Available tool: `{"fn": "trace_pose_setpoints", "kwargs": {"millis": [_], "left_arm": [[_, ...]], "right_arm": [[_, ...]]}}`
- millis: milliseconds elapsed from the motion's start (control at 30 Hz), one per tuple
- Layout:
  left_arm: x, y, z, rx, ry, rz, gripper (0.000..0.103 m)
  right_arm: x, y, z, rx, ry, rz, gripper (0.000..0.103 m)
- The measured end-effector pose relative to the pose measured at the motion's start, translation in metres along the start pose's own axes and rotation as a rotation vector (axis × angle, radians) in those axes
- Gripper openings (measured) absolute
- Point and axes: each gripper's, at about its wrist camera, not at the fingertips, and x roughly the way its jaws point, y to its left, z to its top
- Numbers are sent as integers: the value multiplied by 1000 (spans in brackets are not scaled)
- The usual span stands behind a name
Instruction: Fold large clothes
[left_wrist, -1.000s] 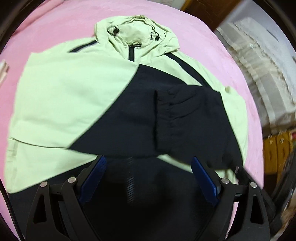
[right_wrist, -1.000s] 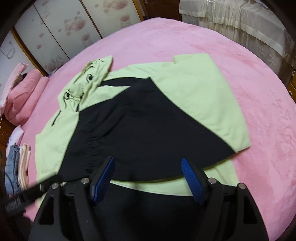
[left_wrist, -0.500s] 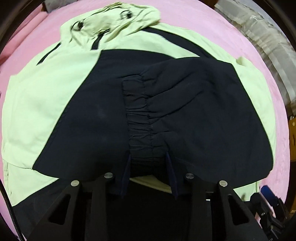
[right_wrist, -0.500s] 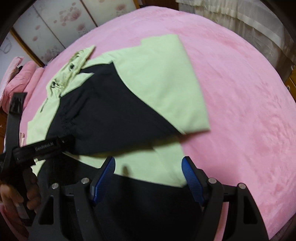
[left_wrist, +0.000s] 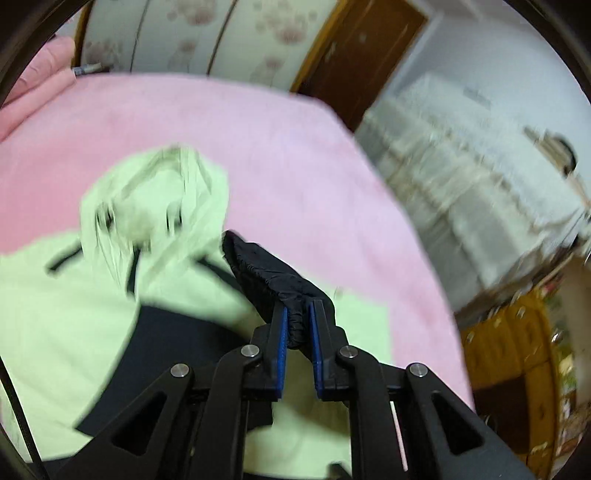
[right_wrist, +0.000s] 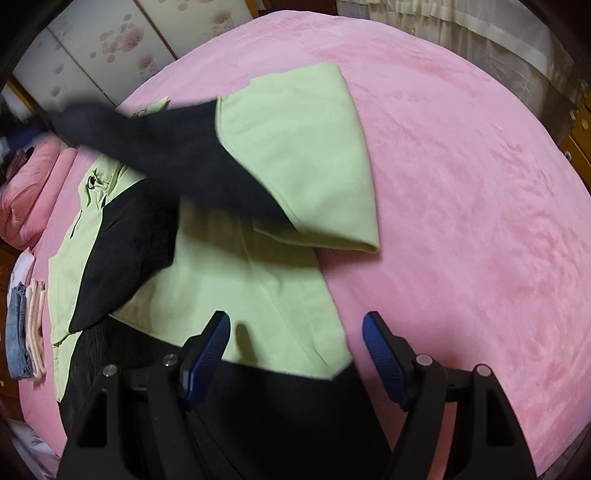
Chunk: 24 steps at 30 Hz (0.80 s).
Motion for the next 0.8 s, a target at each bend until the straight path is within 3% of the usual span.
{"fn": "trace_pose_setpoints", "kwargs": {"millis": [133,267,367,433,567,667,767,800], "left_arm": [[-53,19,38,-1,-157,37,9],[-78,62,31,-35,-165,152,9],[-60,113,11,-94,-100,274,9],[-38,151,-17,-145,-15,363,9],[9,219,-88,-246,220,546,10],[9,240,-112,-315,224,510,11],[2,233,-112,-296,203,518,12],[0,231,-110,-285,194,532,18]], "right_arm": [[6,14,10,-49,-17,-17,74],[12,22,21,-89,-38,-54,74],[18,18,29,-93,-34,-91,74],[22,15,32,-82,-33,-96,74],[25,7,36,-58,-29,-102,74],[26,8,41,-60,-32,-113,74],[20,8,40,-49,-52,-127,74],[16,9,41,-38,-71,-139,74]]}}
